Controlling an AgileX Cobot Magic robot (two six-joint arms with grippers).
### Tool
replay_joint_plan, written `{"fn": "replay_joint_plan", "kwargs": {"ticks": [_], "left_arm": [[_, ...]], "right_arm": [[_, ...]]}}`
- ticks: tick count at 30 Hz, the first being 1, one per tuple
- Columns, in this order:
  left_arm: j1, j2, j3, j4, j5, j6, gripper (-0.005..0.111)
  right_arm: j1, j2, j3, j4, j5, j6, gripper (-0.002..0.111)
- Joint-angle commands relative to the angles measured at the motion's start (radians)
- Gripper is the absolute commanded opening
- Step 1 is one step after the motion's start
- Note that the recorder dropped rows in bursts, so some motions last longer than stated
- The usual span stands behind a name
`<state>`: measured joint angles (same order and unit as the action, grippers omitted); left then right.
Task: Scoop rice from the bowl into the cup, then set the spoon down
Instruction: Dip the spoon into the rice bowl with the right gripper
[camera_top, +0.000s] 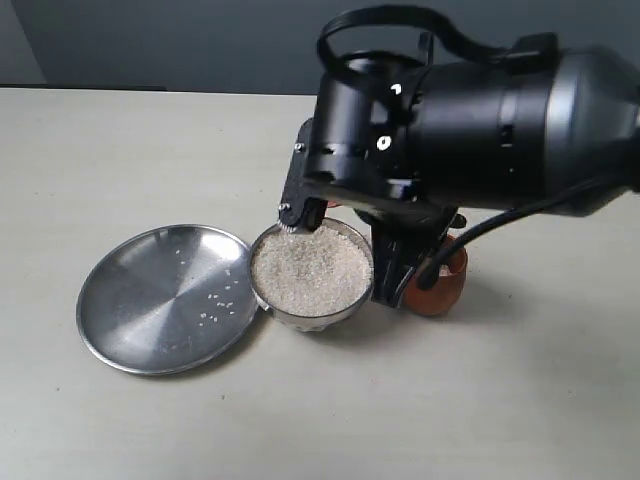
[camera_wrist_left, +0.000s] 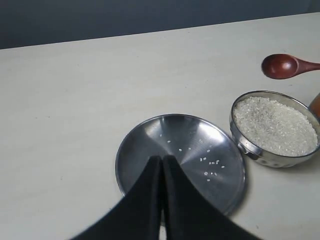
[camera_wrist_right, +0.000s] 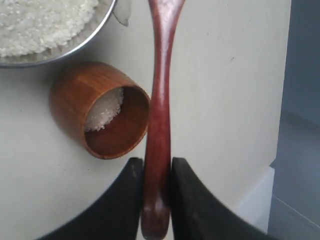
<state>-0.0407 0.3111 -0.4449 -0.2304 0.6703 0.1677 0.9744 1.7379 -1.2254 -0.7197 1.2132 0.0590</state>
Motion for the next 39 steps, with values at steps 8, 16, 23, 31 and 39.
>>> {"fn": "replay_joint_plan", "kwargs": {"ticks": [8,16,23,31,39], "left_arm": [[-0.002,0.003,0.005,0.001,-0.009,0.001,0.000],[-0.002,0.003,0.005,0.001,-0.009,0.001,0.000],[-0.002,0.003,0.005,0.001,-0.009,0.001,0.000],[-0.002,0.003,0.005,0.001,-0.009,0.001,0.000],[-0.002,0.003,0.005,0.001,-0.009,0.001,0.000]], "right_arm": [[0.058,0.105,-0.010,-0.067,0.008,0.005,-0.001],[0.063,0.122,-0.008,-0.041,0.008,0.005,-0.001],[0.063,0.150,-0.008,-0.037,0.008,0.078,-0.001],[0.063,0.157,-0.002,0.047,0.008,0.076,-0.001],[0.063,0.157,-0.002,0.109,0.008,0.074,-0.001]]}}
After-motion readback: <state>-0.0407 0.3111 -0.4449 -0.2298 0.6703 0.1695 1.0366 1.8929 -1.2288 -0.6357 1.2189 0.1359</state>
